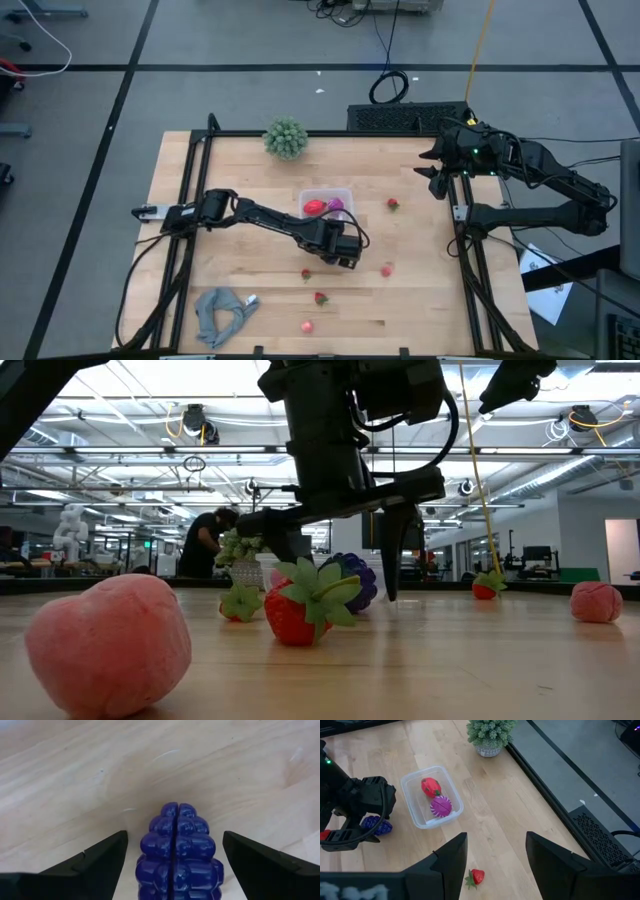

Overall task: Pick and placing Produce into tupperware
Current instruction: Put the grapes into the bin

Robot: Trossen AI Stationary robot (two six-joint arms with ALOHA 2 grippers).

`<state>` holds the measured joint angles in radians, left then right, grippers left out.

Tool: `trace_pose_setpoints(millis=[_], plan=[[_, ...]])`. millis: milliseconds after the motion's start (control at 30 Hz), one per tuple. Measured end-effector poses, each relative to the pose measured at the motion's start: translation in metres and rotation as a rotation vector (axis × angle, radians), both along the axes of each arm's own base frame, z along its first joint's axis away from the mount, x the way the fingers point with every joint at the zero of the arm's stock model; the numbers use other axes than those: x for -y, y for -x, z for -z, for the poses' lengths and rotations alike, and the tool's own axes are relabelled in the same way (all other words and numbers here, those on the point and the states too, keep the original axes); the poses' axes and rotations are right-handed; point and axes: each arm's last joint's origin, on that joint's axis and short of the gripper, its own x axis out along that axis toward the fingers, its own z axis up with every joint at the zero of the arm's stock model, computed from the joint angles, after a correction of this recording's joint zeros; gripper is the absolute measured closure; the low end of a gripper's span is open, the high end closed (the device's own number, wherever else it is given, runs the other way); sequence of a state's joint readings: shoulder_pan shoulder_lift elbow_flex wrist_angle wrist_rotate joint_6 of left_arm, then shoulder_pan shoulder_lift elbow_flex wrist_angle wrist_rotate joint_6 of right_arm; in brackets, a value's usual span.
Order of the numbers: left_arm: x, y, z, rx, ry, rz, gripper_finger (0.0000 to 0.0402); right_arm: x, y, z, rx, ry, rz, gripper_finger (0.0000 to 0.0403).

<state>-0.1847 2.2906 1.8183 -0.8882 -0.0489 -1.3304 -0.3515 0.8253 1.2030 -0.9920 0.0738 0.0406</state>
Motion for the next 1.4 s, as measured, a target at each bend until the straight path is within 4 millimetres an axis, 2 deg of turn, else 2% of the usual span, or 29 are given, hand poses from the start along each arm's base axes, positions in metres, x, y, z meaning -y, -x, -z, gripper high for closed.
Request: trace_pose_setpoints(millis=[633, 1067, 1200, 1400], plan=[[0.0007, 0.0007, 0.0003, -0.009, 0.021, -0.001, 0.0064, 0.0, 0.0, 0.0, 0.0, 0.0, 0.0, 0.0209], [0.0007, 0.0009, 0.0007, -0.009, 0.014, 0.001, 0.0167, 0.0, 0.0, 0.0, 0.0, 0.0, 0.0, 0.0209], [0.0007, 0.0005, 0.0006, -0.005, 0.015, 0.001, 0.0176, 0.0, 0.0, 0.0, 0.0, 0.0, 0.0, 0.0209], [0.0008, 0.0003, 0.0006, -0.003, 0.016, -0.002, 0.0166, 0.0, 0.0, 0.0, 0.0, 0.0, 0.0, 0.0209]])
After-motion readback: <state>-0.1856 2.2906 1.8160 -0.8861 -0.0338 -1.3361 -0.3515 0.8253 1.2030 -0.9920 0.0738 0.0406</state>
